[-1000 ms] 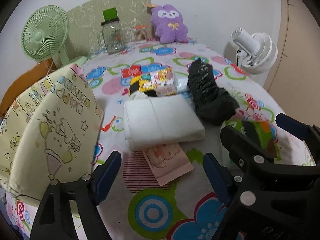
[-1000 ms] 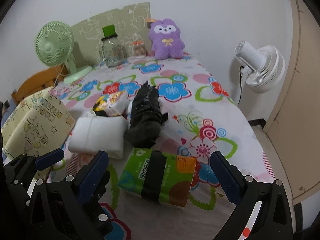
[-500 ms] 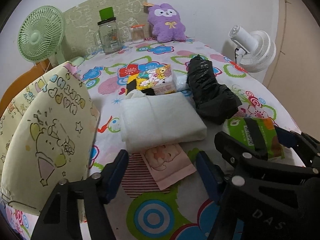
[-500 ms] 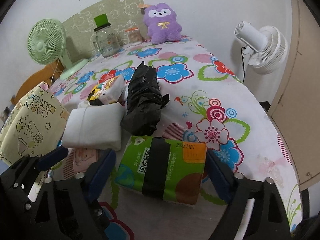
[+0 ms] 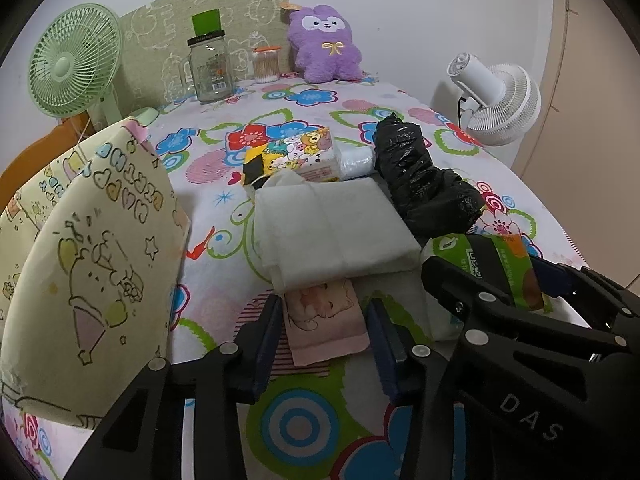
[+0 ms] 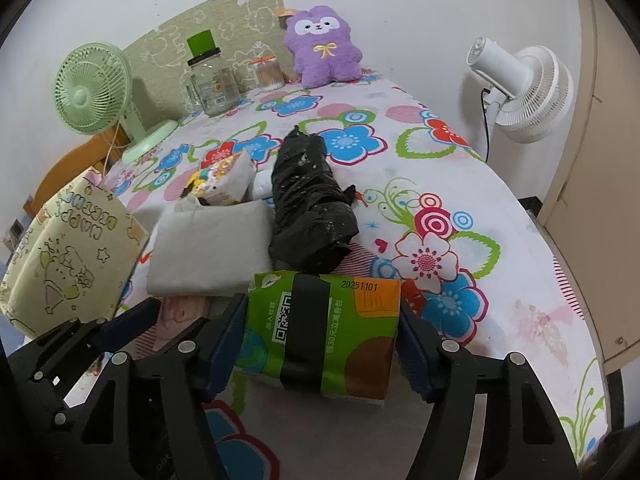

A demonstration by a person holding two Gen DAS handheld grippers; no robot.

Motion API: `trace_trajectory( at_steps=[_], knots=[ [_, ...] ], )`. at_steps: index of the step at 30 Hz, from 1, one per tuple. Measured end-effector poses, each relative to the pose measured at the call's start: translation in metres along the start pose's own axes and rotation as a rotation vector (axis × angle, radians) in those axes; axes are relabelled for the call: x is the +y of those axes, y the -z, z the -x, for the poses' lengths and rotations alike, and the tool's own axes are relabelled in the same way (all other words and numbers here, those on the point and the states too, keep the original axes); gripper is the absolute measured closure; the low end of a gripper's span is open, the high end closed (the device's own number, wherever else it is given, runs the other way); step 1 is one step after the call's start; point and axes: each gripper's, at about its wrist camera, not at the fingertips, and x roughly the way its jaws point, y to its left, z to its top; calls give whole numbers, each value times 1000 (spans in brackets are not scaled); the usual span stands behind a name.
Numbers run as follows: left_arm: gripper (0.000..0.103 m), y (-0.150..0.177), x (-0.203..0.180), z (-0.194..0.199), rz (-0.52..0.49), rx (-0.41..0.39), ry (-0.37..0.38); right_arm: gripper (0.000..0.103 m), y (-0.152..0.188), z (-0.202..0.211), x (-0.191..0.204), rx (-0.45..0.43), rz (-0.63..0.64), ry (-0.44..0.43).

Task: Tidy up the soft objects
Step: 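Lift the green tissue pack with the right tool while the left tool lowers onto the pink packet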

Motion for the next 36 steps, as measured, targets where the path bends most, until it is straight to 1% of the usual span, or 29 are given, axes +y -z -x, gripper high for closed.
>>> trace_trajectory(
  at_steps=[12, 13, 14, 16, 20, 24, 26, 30, 31, 33, 35, 36],
  knots=[
    [62, 4, 9, 29, 24, -52, 12, 32, -2, 25, 16, -55, 36, -8],
    [74, 4, 9, 30, 25, -55, 12, 32, -2, 28, 17, -59, 37, -8],
    [92, 4, 10, 32, 28, -55, 13, 32, -2, 30, 18, -64, 38, -7],
    [92, 4, 12, 35, 40, -47, 41, 32, -2, 35, 20, -73, 36, -11],
    [92, 5, 13, 39, 44, -58, 36, 32, -2, 43, 24, -92, 47, -11],
    [86, 7, 13, 40, 48, -56, 29, 32, 0, 44, 25, -92, 50, -15],
    [78, 7, 13, 40, 49, -56, 26, 32, 0, 45, 25, -92, 50, -16],
    [67, 6, 12, 38, 52, -56, 18, 32, 0, 43, 25, -90, 50, -20],
    [62, 5, 12, 37, 52, -55, 18, 32, 0, 43, 25, -90, 49, -20],
    [59, 3, 12, 34, 54, -53, 22, 32, -2, 42, 24, -89, 48, -21],
    [51, 2, 12, 30, 57, -44, 23, 32, -3, 39, 23, -86, 47, -19],
    [50, 2, 12, 28, 60, -38, 24, 32, -3, 38, 23, -84, 47, -19]
  ],
)
